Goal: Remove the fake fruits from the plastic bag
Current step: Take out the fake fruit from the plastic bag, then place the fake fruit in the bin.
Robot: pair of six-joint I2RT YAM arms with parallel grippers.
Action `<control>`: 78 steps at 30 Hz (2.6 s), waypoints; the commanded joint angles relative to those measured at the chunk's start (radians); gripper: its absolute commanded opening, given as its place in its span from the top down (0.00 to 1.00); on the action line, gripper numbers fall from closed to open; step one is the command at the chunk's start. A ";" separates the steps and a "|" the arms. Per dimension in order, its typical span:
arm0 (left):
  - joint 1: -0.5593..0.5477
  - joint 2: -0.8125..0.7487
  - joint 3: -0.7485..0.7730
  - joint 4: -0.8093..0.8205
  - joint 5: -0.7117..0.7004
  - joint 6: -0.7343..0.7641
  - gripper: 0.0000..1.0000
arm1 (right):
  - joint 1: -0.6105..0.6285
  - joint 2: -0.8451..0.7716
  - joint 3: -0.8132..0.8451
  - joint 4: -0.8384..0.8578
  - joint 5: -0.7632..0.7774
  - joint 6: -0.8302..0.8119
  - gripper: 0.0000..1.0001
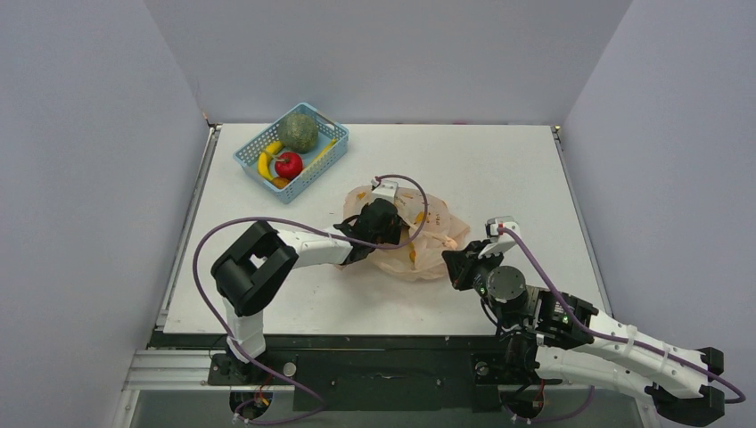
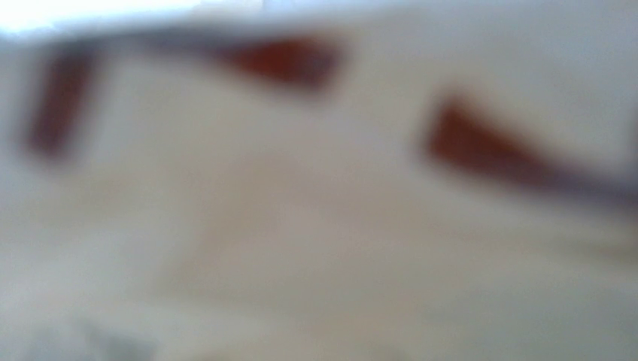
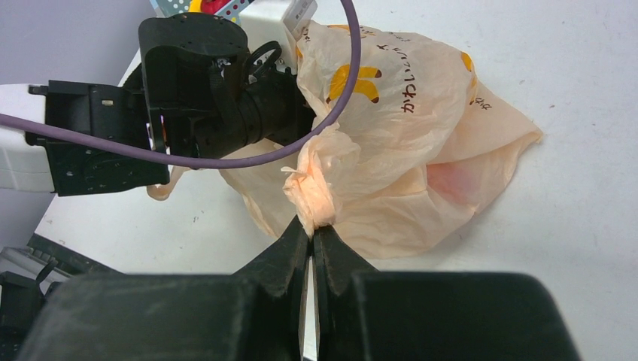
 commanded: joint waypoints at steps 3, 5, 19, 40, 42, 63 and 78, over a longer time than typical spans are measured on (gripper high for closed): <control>0.010 -0.160 0.018 -0.067 0.182 -0.021 0.69 | 0.006 0.027 -0.021 0.019 0.051 0.012 1.00; 0.018 -0.219 0.003 -0.078 0.246 -0.050 0.74 | 0.006 0.031 -0.027 0.027 0.058 0.014 1.00; 0.061 -0.528 -0.129 -0.262 0.611 -0.178 0.85 | 0.006 -0.033 -0.023 0.042 0.159 0.009 1.00; 0.092 -0.982 -0.116 -0.498 0.946 -0.169 0.89 | 0.001 -0.021 -0.016 0.058 0.204 -0.039 1.00; 0.143 -1.009 -0.078 -0.543 0.943 -0.161 0.90 | 0.002 -0.016 -0.009 0.052 0.191 -0.040 1.00; 0.718 -0.704 -0.030 -0.211 0.423 -0.209 0.88 | 0.000 -0.085 -0.037 0.040 0.208 -0.043 1.00; 0.697 0.078 0.384 0.027 0.425 -0.130 0.86 | -0.010 -0.115 0.006 -0.046 0.228 -0.015 1.00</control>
